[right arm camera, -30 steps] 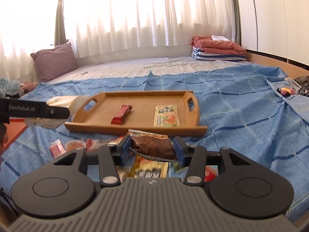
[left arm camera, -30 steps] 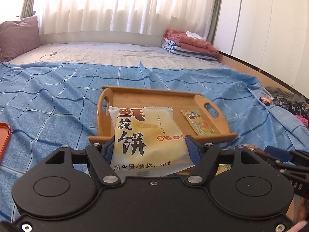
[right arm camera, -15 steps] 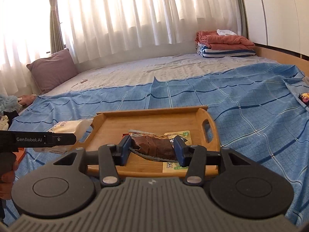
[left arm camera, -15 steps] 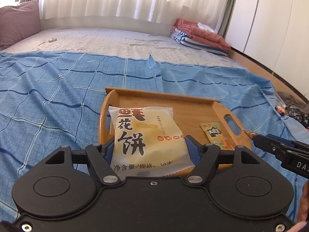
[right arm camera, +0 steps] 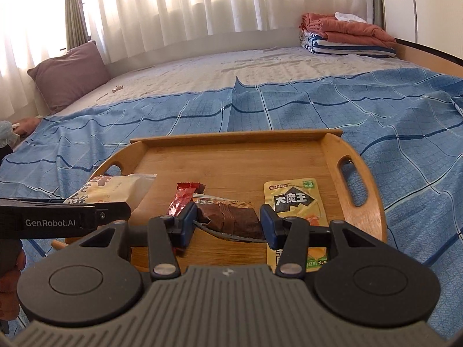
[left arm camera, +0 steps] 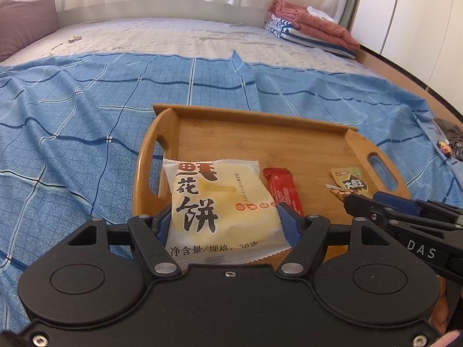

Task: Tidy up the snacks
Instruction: 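Carry the white bag with left tool while right tool carries brown packet to tray, then lower and open left tool on the tray while right tool releases the brown packet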

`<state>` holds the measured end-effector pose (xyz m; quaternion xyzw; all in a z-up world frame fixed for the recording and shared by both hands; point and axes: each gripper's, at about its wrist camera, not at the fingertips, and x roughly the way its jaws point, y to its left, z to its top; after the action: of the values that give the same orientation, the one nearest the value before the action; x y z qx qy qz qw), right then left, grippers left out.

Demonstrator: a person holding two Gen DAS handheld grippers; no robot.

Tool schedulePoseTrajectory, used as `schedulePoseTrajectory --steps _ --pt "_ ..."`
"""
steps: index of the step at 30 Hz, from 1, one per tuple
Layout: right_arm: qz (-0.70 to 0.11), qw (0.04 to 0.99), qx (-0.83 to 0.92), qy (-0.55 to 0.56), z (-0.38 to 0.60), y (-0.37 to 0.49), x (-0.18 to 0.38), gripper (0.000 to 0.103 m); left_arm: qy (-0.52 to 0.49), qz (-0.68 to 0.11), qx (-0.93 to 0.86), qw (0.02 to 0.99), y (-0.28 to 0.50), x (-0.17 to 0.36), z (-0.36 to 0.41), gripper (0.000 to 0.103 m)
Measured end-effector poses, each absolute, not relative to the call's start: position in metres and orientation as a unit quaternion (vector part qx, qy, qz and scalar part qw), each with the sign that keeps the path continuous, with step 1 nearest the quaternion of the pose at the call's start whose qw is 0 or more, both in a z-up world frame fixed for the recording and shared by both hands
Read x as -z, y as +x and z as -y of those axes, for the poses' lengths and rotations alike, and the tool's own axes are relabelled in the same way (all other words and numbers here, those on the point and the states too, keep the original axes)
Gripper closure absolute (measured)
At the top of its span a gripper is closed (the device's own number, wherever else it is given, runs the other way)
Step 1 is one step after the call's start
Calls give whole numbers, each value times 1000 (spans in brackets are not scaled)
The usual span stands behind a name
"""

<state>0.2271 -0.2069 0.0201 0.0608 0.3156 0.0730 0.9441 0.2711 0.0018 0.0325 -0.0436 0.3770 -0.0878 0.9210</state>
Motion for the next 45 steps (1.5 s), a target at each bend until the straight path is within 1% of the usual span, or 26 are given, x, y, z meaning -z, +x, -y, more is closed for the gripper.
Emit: schedulePoseTrajectory --steps 13,36,37,40,42,43,45 --pt "-332 940 -70 37 198 229 1 52 -15 -378 97 921 269 -22 5 33" --pt "-340 937 -71 34 197 229 4 50 0 -376 95 922 267 -15 10 32" --pt "-341 937 -71 35 197 229 4 48 0 -376 95 922 267 -14 10 32" --pt "-341 937 -71 36 198 228 5 47 0 -377 94 921 267 -14 9 32" --pt "-341 937 -70 36 199 227 5 40 1 -378 93 921 267 -14 9 31" --pt "-341 937 -70 37 199 227 5 37 1 -379 91 921 266 -14 9 27" --pt "-342 936 -71 37 199 226 5 37 -1 -376 89 922 265 -16 7 21"
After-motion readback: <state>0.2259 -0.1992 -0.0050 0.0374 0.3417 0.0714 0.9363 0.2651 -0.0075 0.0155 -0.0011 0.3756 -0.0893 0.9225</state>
